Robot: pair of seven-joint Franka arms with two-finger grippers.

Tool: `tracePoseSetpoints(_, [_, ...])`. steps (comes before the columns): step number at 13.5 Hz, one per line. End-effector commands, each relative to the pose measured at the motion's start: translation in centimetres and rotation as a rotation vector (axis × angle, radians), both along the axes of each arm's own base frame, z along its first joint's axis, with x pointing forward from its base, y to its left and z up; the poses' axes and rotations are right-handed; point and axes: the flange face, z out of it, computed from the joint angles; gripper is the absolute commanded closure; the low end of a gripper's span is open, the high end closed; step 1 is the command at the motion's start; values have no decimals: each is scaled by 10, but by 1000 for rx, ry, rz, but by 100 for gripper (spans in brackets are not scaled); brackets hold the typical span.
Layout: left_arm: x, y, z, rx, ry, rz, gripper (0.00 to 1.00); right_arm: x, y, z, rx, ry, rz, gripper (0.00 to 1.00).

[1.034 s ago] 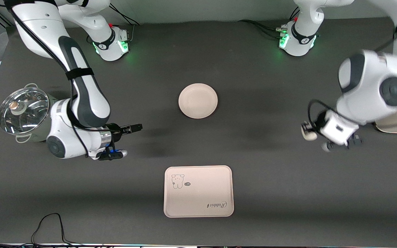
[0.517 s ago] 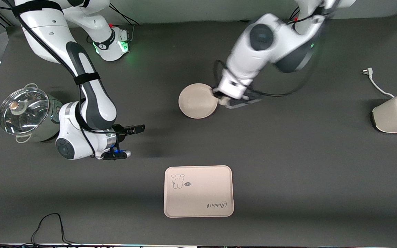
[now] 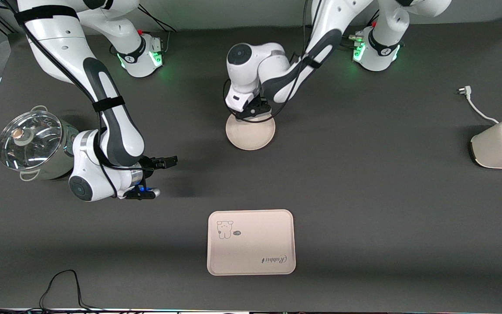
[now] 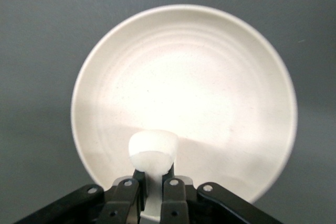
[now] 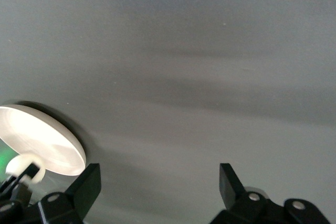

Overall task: Place bun in plate and plate on tray
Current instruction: 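Release the bun onto the plate and lift the left gripper away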

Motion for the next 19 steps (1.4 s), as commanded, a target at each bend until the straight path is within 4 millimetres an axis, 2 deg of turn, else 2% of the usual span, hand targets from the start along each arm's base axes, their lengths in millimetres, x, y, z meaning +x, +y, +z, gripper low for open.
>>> tracePoseSetpoints(1, [20, 0, 7, -26, -45, 26, 74, -14, -3, 1, -21, -11, 4, 0])
tracePoseSetpoints(3, [22, -5, -3, -21, -44, 42, 0, -34, -10, -23, -36, -45, -37, 0])
tracePoseSetpoints(4, [28, -4, -7, -3, -70, 70, 0, -39, -10, -30, -37, -59, -52, 0])
tracePoseSetpoints(5, [29, -2, -8, 18, -80, 81, 0, -42, -1, -31, -31, -58, -46, 0])
tracePoseSetpoints(9, [40, -1, 5, 79, -81, 104, 0, -49, 2, -36, -34, -45, -39, 0])
tracePoseSetpoints(11, [43, 1, 10, 86, -84, 106, 0, -54, 19, -33, -33, -47, -15, 0])
tracePoseSetpoints(12, [50, 7, 21, 103, -94, 115, 0, -56, 28, -27, -28, -50, -12, 0])
tracePoseSetpoints(13, [61, 17, 36, 121, -106, 134, 0, -60, 41, -18, -6, -47, -11, 0])
tracePoseSetpoints(15, [103, 50, 57, 123, -119, 175, 0, -75, 53, -2, 16, -41, 4, 0])
tracePoseSetpoints(16, [124, 68, 65, 120, -119, 157, 0, -88, 66, -1, 15, -34, 29, 0])
tracePoseSetpoints(18, [175, 117, 90, 87, -97, 143, 0, -113, 93, -7, 15, -17, 77, 0])
tracePoseSetpoints(19, [201, 149, 108, 71, -87, 121, 0, -123, 105, -12, 28, -7, 71, 0])
